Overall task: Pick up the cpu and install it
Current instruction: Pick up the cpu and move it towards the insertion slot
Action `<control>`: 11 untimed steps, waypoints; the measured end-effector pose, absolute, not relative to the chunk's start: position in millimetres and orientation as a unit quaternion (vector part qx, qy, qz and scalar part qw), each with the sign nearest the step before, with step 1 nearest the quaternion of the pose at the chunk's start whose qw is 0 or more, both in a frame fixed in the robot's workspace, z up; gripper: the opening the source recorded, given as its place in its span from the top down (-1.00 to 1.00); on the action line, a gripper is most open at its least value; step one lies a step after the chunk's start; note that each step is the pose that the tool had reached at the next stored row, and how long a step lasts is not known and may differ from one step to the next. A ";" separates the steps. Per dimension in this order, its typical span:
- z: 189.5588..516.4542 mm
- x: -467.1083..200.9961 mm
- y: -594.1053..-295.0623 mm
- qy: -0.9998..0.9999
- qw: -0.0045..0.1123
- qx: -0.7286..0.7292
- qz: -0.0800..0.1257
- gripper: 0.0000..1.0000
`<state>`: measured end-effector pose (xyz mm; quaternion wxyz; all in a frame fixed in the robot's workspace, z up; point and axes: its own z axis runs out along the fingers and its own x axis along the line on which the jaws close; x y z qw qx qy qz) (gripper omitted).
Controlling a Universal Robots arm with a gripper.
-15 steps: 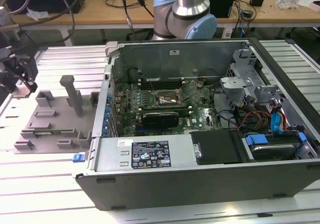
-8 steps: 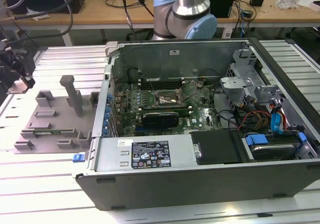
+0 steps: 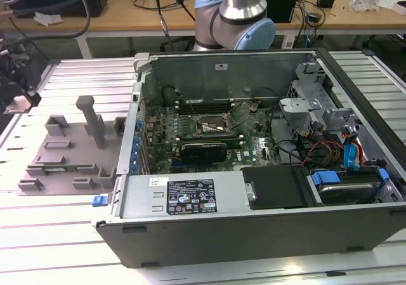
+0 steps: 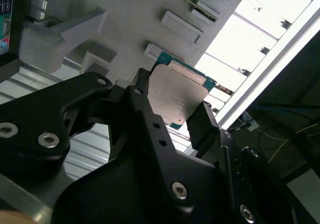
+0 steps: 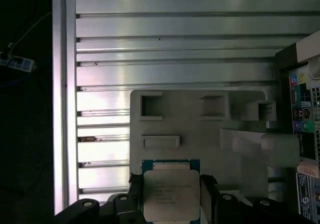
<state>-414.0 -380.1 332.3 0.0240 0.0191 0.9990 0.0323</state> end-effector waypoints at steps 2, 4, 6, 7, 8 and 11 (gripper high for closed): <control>356.8 -414.0 -380.1 0.999 0.024 0.019 0.032 -0.09; 361.2 -414.0 -380.1 0.999 0.024 0.019 0.032 -0.09; 365.2 -410.4 -380.0 0.999 0.024 0.019 0.032 -0.09; 378.0 -409.2 -380.1 0.999 0.024 0.019 0.032 -0.09; 383.5 -403.8 -380.1 0.999 0.023 0.019 0.032 -0.09; 386.9 -396.6 -380.1 0.999 0.022 0.019 0.032 -0.09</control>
